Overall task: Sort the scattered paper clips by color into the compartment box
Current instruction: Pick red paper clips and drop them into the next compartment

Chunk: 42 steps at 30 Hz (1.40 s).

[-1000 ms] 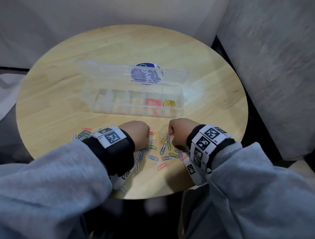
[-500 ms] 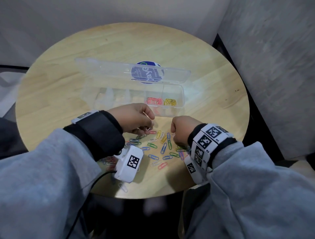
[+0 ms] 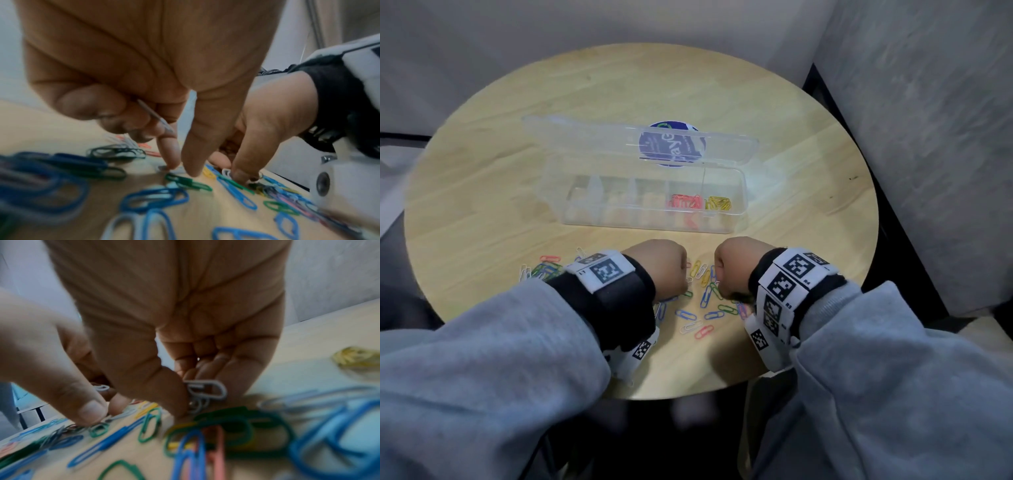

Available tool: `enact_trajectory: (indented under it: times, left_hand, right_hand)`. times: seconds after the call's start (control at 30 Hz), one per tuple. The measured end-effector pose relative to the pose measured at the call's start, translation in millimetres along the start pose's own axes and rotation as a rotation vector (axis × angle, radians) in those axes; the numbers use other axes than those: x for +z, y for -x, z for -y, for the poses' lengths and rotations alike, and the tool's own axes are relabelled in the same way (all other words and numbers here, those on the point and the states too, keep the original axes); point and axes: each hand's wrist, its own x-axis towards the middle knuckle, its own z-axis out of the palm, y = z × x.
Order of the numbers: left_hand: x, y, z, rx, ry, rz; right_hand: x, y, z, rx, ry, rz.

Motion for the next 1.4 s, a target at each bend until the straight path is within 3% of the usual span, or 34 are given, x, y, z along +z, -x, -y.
enact_trajectory:
  times: [0.2, 0.37, 0.5, 0.67, 0.83, 0.97, 1.2, 1.3, 1.4]
  left_hand:
    - [3, -3, 2, 0.046, -0.041, -0.028]
    - [3, -4, 4, 0.045, -0.035, -0.022]
    - [1, -4, 4, 0.051, -0.059, -0.005]
    - [-1, -1, 4, 0.028, -0.002, 0.056]
    - [-18, 1, 16, 0.017, 0.470, 0.117]
    - [-31, 2, 28, -0.009, 0.917, 0.140]
    - [-31, 9, 41, -0.047, 1.133, 0.145]
    - [-31, 14, 44, -0.041, 0.952, 0.118]
    - [-27, 24, 45, 0.010, 0.379, 0.115]
  right_hand:
    - [-1, -2, -5, 0.002, -0.047, 0.001]
    - [-12, 4, -16, -0.028, -0.303, 0.014]
    - [-22, 4, -36, 0.042, -0.745, -0.071]
    - [-24, 7, -46, 0.114, -1.509, 0.069]
    - [-24, 10, -42, 0.103, -1.878, 0.188]
    - [-27, 9, -42, 0.130, -1.878, 0.244]
    - [-26, 11, -34, 0.128, -1.567, 0.129]
    - [-24, 13, -34, 0.202, -1.306, 0.005]
    - [-27, 20, -36, 0.261, -0.973, -0.088]
